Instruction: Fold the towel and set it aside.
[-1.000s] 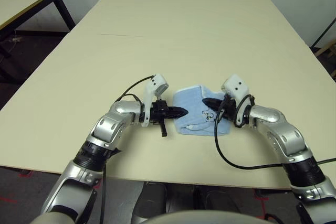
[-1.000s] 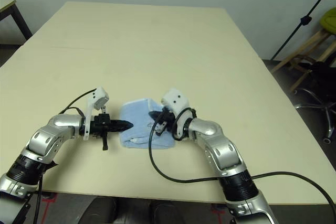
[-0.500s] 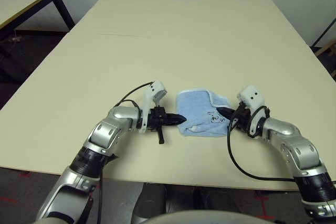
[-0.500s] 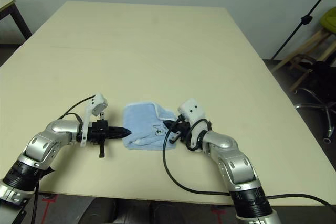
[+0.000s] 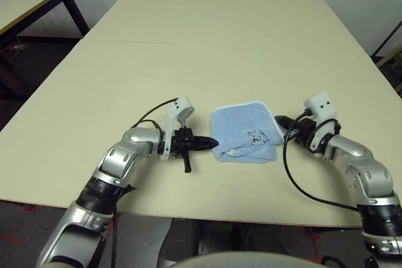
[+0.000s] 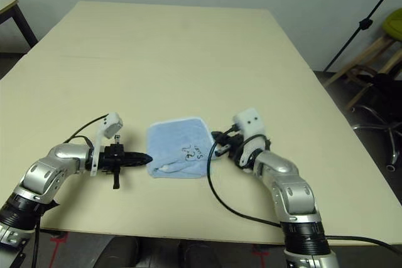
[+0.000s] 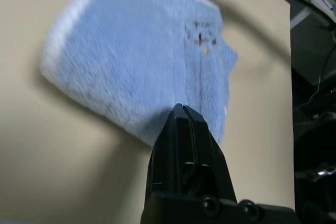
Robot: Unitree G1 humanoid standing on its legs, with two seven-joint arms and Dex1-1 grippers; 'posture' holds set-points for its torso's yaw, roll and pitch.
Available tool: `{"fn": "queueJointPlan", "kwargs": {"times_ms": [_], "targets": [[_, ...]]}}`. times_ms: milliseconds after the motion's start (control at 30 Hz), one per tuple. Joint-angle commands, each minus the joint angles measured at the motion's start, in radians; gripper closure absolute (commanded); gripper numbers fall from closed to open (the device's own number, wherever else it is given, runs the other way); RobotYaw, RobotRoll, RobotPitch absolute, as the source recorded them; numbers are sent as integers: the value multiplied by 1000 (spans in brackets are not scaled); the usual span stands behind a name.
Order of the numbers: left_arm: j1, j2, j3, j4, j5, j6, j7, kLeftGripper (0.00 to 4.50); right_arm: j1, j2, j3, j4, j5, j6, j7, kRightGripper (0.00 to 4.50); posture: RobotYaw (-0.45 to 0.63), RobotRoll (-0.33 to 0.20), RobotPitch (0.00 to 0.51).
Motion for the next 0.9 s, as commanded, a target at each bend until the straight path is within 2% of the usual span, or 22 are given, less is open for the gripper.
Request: {"fn": "queueJointPlan", "kwargs": {"times_ms": [33, 133, 267, 533, 667, 900], "targets": [[-69, -13, 39, 17, -28, 11, 13, 4470, -31, -9, 3, -37, 38, 30, 21, 4500, 96, 0, 97], [-139, -50, 46, 76, -19, -7, 31, 4470, -76, -1, 40, -41, 45, 39, 36, 4500, 96, 0, 95], [-210, -122, 10, 232, 65, -112, 76, 4470, -123, 26, 127, 27, -4, 2, 52, 4500, 91, 0, 90], [-229, -185, -79, 486, 248, -301, 126, 4470, -136, 86, 226, 229, -120, -107, 35, 4500, 84, 0, 85], [-189, -192, -91, 480, 266, -322, 116, 4470, -93, 87, 271, 277, -162, -101, 42, 4500, 84, 0, 85], [-111, -163, -95, 370, 260, -283, 86, 4470, -1, 34, 267, 156, -126, 45, 68, 4500, 84, 0, 89]]}}
